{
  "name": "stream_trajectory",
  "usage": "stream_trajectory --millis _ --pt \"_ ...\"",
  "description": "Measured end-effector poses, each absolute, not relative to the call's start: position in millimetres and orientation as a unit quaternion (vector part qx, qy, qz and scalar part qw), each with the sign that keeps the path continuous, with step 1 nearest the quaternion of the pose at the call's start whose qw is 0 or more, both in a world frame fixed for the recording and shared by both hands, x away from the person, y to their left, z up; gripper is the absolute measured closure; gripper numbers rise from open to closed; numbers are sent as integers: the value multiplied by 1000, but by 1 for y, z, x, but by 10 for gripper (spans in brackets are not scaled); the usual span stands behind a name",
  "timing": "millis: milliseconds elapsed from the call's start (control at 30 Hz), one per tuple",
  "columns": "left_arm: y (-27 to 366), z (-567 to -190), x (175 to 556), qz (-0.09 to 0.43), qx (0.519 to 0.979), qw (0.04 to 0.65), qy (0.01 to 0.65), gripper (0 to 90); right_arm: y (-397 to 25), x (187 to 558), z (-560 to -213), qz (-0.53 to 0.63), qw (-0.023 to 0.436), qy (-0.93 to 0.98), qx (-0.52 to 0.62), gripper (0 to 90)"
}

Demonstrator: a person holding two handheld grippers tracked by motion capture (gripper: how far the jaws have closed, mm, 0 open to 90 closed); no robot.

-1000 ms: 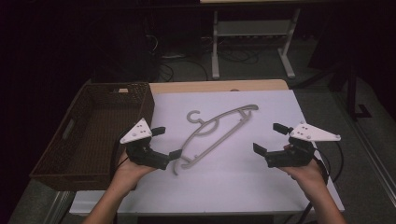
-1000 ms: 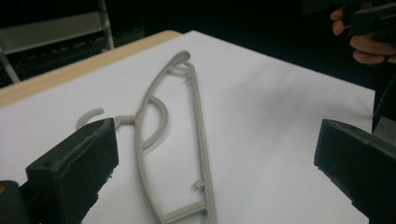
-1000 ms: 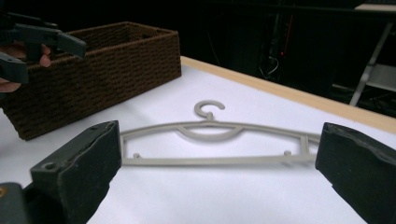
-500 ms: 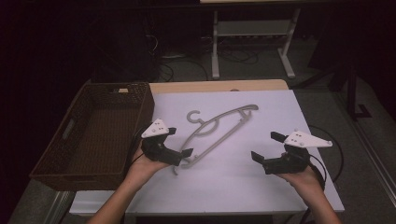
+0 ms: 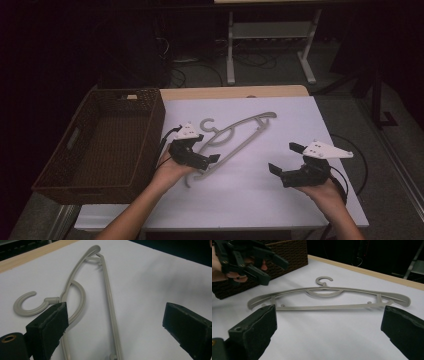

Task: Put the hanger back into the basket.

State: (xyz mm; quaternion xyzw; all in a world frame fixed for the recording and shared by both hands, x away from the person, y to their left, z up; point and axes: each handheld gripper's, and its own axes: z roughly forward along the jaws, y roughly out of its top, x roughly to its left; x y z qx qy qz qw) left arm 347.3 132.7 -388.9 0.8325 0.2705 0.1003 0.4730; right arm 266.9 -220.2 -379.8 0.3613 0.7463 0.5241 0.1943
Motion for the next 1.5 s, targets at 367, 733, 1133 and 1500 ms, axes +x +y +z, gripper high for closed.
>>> stream_trajectory --millis 367,733,1133,1500 --pt "113 -406 372 85 848 456 256 219 -221 269 -380 524 194 747 361 0" --pt "89 -418 386 67 852 458 246 425 -223 268 -380 524 196 745 364 0" --pt "68 -432 396 52 868 434 237 596 -224 268 -380 524 194 745 365 0" --pt "58 -443 404 49 873 412 257 700 -224 268 -380 525 195 744 364 0"
